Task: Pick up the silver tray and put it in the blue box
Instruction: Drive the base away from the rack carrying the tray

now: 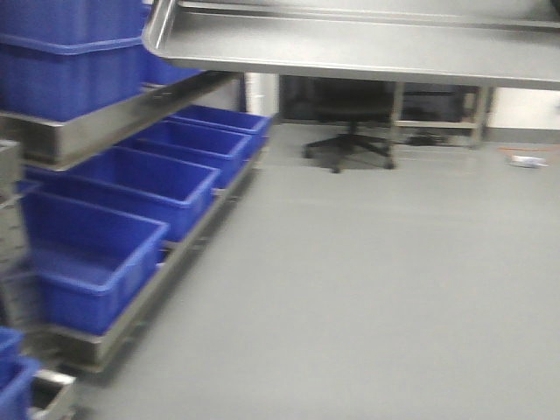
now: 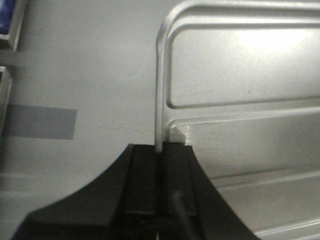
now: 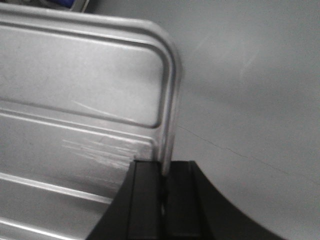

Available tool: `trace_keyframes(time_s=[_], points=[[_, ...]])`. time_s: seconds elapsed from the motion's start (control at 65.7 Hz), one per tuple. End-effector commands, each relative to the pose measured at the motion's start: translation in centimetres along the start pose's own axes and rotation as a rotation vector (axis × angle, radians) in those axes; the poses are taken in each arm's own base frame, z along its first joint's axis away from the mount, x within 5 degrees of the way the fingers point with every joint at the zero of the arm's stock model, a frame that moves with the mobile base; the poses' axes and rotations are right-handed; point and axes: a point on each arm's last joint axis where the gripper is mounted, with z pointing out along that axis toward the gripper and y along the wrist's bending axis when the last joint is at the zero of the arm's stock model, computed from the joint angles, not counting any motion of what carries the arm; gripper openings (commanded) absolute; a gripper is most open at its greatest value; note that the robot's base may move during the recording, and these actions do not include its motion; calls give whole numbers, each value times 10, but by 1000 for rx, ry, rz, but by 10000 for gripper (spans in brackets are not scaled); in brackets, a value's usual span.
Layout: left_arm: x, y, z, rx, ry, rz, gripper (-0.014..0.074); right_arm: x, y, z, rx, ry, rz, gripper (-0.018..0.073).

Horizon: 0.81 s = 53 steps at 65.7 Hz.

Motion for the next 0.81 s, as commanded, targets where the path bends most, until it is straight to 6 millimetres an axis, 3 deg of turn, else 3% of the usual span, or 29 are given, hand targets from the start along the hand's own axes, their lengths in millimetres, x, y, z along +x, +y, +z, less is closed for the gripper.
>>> trace_keyframes(time_s=[0.0,0.792], points=[[-12,11,-23,-36,-94,12,-105,-9,-5,-15,47,-85,-49,60],[-12,10,-23,-34,-91,10,-105,-9,-5,-15,48,-84,-49,60]])
